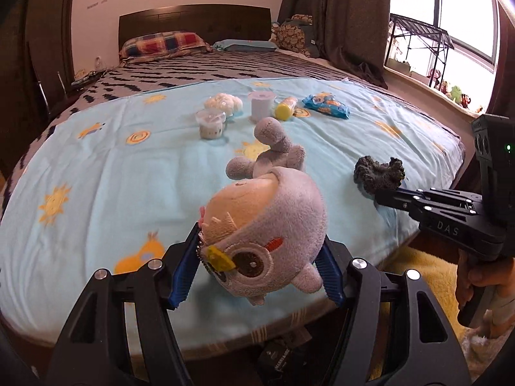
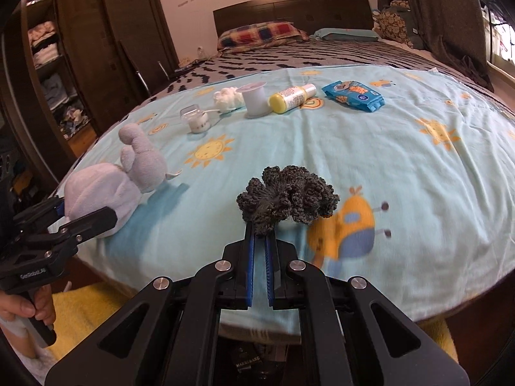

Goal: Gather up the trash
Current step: 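Carry the scrunchie and plush toy down to the bin and open both grippers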

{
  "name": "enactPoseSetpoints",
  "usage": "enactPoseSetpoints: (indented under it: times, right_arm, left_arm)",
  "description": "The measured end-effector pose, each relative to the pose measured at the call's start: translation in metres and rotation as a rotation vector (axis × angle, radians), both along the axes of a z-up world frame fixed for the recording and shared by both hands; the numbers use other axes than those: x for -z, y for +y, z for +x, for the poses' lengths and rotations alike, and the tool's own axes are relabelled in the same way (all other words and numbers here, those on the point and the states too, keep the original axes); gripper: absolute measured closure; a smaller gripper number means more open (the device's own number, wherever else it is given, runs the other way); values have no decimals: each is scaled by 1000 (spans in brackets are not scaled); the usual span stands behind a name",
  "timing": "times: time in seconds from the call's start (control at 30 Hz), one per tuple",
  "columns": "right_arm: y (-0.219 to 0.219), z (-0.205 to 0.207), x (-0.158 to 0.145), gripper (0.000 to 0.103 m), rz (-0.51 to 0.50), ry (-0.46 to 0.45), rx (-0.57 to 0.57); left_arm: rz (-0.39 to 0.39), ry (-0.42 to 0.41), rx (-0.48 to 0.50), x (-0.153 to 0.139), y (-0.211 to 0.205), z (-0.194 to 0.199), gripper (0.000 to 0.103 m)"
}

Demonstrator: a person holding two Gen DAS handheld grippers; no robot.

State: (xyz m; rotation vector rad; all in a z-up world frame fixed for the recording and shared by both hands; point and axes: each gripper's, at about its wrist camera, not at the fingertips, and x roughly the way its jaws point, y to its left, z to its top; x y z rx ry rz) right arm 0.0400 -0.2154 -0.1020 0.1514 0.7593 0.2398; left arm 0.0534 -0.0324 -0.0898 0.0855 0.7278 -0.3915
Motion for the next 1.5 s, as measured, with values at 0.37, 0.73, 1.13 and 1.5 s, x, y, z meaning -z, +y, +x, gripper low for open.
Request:
enactPoseSetpoints:
  times: [0.37, 0.73, 1.13, 1.5]
  right_arm:
    - [17, -57, 12, 96, 32, 53, -67]
    - [19, -92, 57, 98, 91, 214, -80]
    - [27, -76, 135, 99, 105, 420, -66]
    - [34, -63, 164, 99, 79, 497, -53]
  left_arm:
    - [-43, 76, 11, 16, 9, -62, 41]
    - [-3, 259, 58, 68, -2, -95, 41]
    - [63, 509, 24, 164, -10, -62, 41]
    - [81, 591, -5, 205, -20, -53, 41]
